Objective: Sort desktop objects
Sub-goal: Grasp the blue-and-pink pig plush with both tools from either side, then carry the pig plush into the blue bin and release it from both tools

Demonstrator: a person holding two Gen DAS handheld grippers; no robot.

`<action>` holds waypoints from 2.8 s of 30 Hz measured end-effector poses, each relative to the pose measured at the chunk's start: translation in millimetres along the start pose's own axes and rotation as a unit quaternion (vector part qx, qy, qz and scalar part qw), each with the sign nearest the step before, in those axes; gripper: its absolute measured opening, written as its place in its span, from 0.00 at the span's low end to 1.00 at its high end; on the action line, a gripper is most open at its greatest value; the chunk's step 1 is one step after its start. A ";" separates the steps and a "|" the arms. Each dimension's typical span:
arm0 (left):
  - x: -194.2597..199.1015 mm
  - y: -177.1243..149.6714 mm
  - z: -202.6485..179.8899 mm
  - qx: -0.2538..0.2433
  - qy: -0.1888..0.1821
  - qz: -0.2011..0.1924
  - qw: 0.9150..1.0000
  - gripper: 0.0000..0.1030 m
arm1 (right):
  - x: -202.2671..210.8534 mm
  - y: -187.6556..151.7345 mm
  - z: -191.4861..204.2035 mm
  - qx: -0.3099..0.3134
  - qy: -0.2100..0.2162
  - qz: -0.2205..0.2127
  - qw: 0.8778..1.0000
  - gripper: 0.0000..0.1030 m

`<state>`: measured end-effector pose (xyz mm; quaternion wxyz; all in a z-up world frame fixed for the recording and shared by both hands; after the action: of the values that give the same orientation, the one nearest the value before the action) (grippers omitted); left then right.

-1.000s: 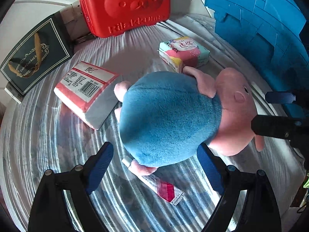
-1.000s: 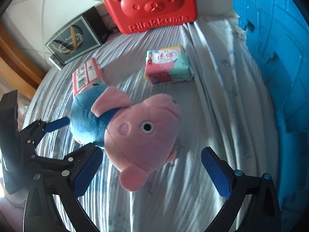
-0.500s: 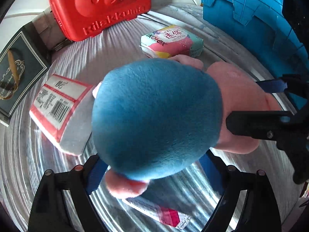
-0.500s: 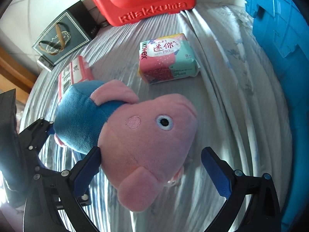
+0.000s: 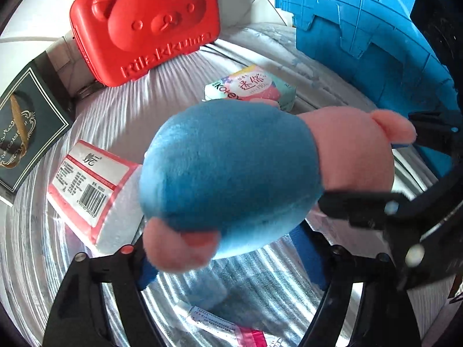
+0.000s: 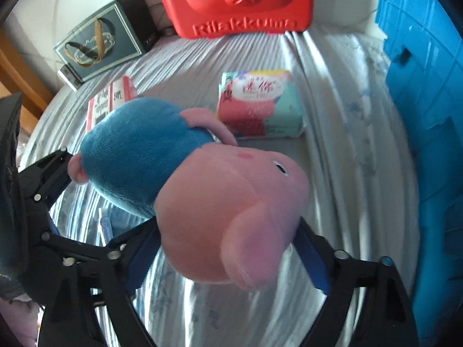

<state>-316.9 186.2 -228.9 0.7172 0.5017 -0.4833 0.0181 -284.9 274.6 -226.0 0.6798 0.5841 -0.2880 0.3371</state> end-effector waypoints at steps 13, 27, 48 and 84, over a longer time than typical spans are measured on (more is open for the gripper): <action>70.8 45.8 -5.3 -0.027 0.039 -0.088 0.995 0.71 | 80.5 44.6 23.5 0.045 -0.012 -0.118 0.992 0.77; 190.6 113.1 -49.8 -0.054 0.065 -0.204 0.975 0.71 | 221.8 72.1 38.3 0.066 -0.037 -0.229 0.970 0.77; 246.7 284.6 -279.7 -0.137 -0.010 -0.303 0.943 0.71 | 426.7 100.9 -146.4 0.028 -0.142 -0.324 0.935 0.77; 67.6 308.7 -424.0 -0.128 -0.044 -0.005 0.991 0.71 | 380.5 24.2 -399.9 -0.150 -0.107 -0.128 0.974 0.95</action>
<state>-152.4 620.8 23.5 0.7537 0.4084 -0.5102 -0.0696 -74.2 718.4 26.7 0.7624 0.5405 -0.3291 0.1353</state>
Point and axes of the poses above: each gripper's, at about its wrist camera, not at the fingertips, and x roughly against the way its jaws point, z to its left, y to its top, the point moved 9 cm from there along -x, roughly the way its jaws point, and after that the axes turned 14 degrees about -z, right-handed, at the moved point
